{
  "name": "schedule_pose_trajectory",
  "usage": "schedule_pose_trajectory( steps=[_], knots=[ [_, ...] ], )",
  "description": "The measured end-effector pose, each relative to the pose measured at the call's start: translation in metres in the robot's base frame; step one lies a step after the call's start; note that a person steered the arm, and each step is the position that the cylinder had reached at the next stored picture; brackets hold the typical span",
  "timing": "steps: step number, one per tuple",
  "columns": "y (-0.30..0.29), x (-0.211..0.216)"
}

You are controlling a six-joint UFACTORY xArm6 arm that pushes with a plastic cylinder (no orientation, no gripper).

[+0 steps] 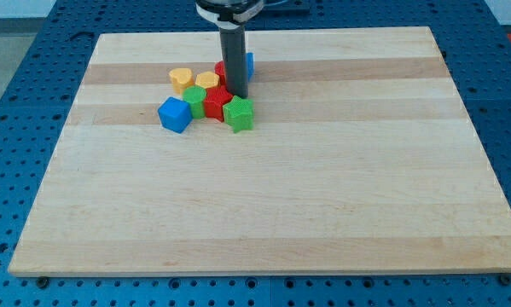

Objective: Push the group of blocks slightly left

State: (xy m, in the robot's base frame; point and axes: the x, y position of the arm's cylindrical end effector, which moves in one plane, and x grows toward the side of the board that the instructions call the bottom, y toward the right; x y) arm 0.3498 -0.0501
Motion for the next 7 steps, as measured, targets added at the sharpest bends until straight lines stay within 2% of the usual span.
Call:
schedule_pose_trajectory(
  steps=[7],
  knots=[
    [-0.055, -0.005]
  ],
)
